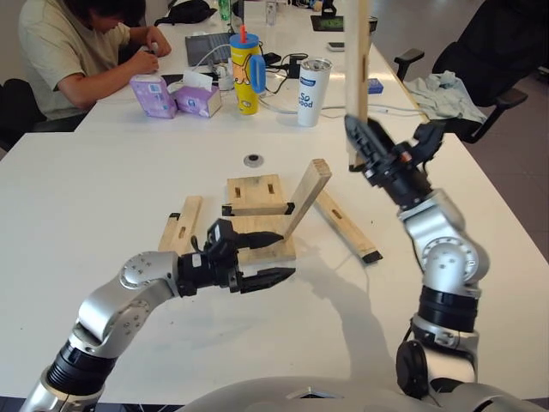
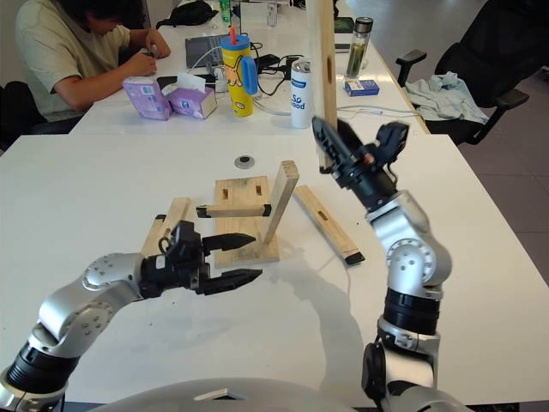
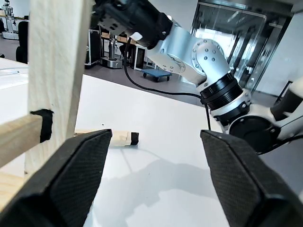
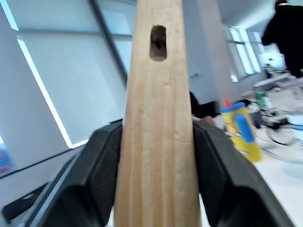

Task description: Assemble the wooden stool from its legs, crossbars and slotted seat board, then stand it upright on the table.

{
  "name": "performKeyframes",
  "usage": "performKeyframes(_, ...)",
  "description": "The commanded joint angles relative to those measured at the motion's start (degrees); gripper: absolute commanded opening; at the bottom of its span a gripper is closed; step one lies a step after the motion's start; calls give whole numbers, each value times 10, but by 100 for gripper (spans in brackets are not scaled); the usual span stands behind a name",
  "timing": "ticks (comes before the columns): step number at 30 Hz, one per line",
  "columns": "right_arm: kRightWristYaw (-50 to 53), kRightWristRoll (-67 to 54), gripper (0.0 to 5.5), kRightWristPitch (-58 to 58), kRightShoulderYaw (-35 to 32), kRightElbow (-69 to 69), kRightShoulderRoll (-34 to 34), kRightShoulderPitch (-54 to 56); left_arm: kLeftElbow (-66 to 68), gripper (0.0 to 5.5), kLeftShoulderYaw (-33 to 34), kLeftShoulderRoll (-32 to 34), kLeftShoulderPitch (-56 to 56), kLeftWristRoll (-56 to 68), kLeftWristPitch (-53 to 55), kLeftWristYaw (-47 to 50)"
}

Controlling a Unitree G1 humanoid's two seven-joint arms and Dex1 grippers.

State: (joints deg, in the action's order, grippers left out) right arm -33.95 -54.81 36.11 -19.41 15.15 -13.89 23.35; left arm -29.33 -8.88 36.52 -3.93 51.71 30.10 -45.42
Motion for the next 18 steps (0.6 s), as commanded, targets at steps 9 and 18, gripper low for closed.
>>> performKeyframes(9, -123, -272, 205, 211, 26, 105, -169, -107, -19, 491, 135, 7, -60, 293, 138, 85)
performKeyframes(18, -226, -214, 205, 208, 74, 122, -225, -195, 13, 491, 162, 0, -108, 398, 156, 153)
